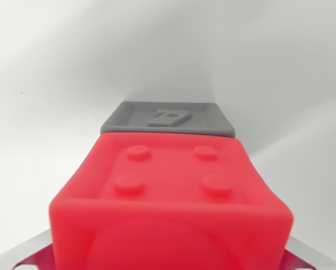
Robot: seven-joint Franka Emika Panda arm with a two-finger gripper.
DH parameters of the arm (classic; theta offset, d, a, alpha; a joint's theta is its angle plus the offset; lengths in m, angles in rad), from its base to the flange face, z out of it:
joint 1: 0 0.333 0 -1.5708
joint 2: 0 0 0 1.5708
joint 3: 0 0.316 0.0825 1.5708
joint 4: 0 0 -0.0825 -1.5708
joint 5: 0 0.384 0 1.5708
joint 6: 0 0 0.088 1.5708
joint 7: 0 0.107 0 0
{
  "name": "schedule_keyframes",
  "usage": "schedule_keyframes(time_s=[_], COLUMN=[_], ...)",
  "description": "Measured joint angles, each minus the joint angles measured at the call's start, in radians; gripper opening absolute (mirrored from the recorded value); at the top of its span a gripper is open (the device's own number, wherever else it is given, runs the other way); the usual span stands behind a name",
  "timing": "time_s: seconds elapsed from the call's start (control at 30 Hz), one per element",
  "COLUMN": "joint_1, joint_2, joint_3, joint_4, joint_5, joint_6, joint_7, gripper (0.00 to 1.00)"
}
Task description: Destack cube
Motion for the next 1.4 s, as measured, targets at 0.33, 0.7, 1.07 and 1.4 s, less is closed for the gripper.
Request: schedule_keyframes(time_s=[0.33, 0.7, 1.07, 1.4], joint_1=[0.000, 0.000, 0.000, 0.000], joint_2=[-0.012, -0.039, -0.077, -0.112], joint_3=[0.000, 0.000, 0.001, 0.001], joint_4=[-0.001, -0.004, -0.007, -0.009], joint_5=[0.000, 0.000, 0.001, 0.003], joint_6=[-0.008, -0.031, -0.066, -0.099], joint_7=[0.000, 0.000, -0.001, -0.001], gripper=[0.00, 0.00, 0.00, 0.00])
